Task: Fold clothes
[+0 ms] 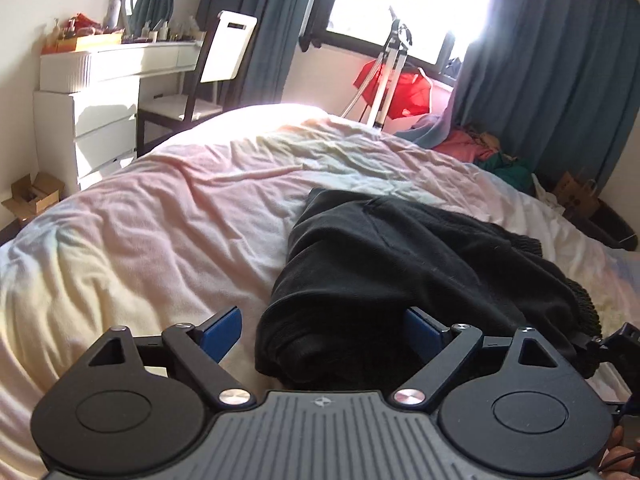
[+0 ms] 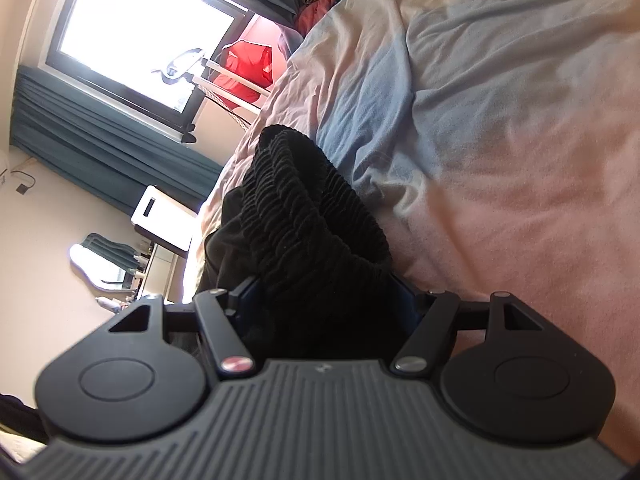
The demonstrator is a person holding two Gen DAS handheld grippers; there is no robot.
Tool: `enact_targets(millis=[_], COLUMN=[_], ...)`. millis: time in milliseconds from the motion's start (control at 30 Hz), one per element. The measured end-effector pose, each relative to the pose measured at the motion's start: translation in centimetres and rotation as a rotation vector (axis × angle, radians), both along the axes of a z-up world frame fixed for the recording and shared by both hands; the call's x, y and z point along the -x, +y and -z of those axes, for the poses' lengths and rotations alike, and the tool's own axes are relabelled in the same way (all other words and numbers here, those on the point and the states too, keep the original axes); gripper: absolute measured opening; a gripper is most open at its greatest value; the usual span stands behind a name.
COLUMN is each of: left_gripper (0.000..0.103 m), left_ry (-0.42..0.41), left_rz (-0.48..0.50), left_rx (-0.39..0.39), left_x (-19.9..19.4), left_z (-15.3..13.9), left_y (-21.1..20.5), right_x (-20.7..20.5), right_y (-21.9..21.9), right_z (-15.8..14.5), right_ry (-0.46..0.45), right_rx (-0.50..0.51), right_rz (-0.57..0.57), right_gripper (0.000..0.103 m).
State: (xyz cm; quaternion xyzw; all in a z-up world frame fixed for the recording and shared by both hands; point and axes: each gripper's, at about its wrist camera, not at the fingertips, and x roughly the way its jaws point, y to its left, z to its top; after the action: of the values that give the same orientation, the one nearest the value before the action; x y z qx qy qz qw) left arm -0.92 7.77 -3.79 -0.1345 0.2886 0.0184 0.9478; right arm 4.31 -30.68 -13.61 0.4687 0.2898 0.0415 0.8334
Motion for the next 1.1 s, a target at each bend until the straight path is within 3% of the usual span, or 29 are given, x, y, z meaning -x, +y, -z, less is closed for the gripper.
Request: enact_targets(millis=[133,300,500,600,733,833,1000,1100], left_gripper=[0.101,0.099,0.101,0.102,0.103,0.103,0.103,0.103], left_ry=[-0.050,0.092,0.213,0.236,0.240,0.255,0.270,0.273], left_rz=[0.043,0.054,0.052,0.055,0.076,0.077,0.076,0.076], left_rx=[-0.039,-0.045,0.105,0.176,0.188,0.226,0.294,0.329], left_x=[-1.5,-7.4,-9.9,-10.1,-10.1,-10.4,-10.6,-10.7], left_z=[-2.1,-1.0,3.3,4.7,5.5,6.2,6.9,7.1], left_y=[-1.0,-0.7,1.4,2.5,3.0,3.6,4.4,4.8], right_x=[0.1,0.1,0.4,0.0,-1.4,-2.2,-3.7,-4.5], right_y=[0.3,0.2,0.1,0.3,1.3,1.8,1.0,1.4], right_z=[-0.5,-0.6,-0.9,-1.1,-0.3,0.4,2.2,1.7], right_ry=[-0.019,-0.035,-0.076,-0.079,-0.019,0.002,0.042,0.040], right_rx=[0.030,0.030,-0.001,0.009,0.054,0.100,0.018,0.009], right_rz=[0.006,0.008,0.037,0.026,-0.038,-0.075,-0.110,-0.157], right_gripper=[0.070,0.070,0.071,0.078,0.089,0.091,0.103,0.103])
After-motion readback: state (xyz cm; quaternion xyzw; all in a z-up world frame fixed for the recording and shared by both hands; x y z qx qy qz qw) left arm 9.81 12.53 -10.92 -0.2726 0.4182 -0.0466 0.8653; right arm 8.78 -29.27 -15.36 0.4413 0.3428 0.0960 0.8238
